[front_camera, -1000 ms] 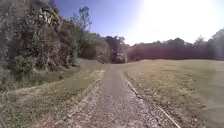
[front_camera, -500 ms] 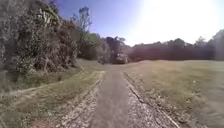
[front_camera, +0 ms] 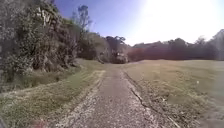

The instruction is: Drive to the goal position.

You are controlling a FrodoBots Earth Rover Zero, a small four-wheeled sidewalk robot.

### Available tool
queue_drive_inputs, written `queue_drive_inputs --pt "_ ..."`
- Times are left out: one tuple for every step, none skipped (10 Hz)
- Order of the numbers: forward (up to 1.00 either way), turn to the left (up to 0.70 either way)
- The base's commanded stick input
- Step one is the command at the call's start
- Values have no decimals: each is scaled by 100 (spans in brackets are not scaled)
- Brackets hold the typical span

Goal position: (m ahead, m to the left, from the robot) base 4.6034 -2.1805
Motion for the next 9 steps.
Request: queue_drive_inputs --pt "49 0" --pt "50 3" --pt "50 0" --pt "50 0" --pt "50 0" --pt "50 0" --pt "50 0" --pt "50 0" --pt "50 0"
